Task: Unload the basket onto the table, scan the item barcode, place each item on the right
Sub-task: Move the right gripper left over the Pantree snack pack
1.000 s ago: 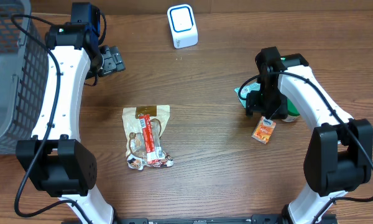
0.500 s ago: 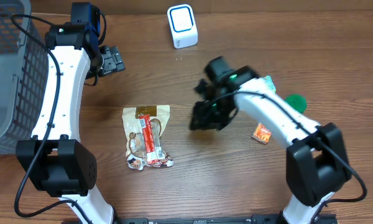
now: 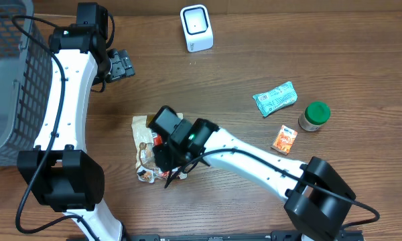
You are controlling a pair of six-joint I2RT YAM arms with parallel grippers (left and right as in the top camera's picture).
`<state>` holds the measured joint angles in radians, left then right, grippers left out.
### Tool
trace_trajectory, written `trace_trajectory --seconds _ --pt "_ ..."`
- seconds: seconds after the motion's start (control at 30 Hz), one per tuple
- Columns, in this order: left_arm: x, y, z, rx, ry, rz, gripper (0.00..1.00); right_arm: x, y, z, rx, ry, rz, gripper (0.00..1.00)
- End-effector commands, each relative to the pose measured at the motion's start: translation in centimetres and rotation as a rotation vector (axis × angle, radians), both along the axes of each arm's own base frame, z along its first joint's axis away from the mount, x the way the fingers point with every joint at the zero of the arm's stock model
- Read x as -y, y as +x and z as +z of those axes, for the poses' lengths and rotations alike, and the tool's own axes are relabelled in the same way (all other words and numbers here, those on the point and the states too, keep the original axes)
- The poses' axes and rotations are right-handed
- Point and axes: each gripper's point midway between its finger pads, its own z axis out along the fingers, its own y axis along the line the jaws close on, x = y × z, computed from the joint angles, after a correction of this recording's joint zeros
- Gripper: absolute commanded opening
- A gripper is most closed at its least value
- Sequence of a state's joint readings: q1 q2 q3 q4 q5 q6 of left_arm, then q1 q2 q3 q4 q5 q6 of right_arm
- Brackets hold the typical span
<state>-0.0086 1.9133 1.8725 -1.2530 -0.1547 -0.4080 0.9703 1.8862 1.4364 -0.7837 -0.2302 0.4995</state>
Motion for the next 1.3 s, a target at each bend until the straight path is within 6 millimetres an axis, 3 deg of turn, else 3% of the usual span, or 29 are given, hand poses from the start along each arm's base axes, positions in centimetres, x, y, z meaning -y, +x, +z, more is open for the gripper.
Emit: trace_trajectory --seconds 0.0,0.4,0.6,0.8,0.9,1.07,1.13,1.27 --pt "-0.3 0.2 0.5 0.013 0.015 -0.006 1.0 0.0 1.2 0.5 0.118 -0.021 -0.076 0.36" --pt "-0.3 0.2 0.5 0.013 0.015 -0.006 1.0 0.3 1.9 -1.4 0.168 -0.023 -0.144 0.36" --pt "-0.3 0.2 0.5 0.013 0.015 -0.006 1.0 0.3 1.7 -3.2 0.157 0.01 -0.178 0.22" --pt "-0.3 0.2 0.5 0.013 0.015 -0.006 1.0 0.3 1.7 -4.6 0.165 0.044 -0.194 0.24" --pt "-0.3 0.2 0.5 0.014 0.015 -0.006 0.99 0.3 1.6 -4.9 0.163 0.05 -0.193 0.31" --pt "-0.3 0.2 0.5 0.013 0.015 -0.006 1.0 0.5 1.4 -5.2 0.157 0.045 -0.195 0.31" --pt "-0.3 0.2 0.5 0.013 0.015 -0.006 1.0 0.6 1.4 -5.5 0.157 0.046 -0.194 0.27" --pt "-0.3 0.2 0.5 0.013 0.015 -0.006 1.0 0.6 1.3 -5.6 0.157 0.046 -0.194 0.11"
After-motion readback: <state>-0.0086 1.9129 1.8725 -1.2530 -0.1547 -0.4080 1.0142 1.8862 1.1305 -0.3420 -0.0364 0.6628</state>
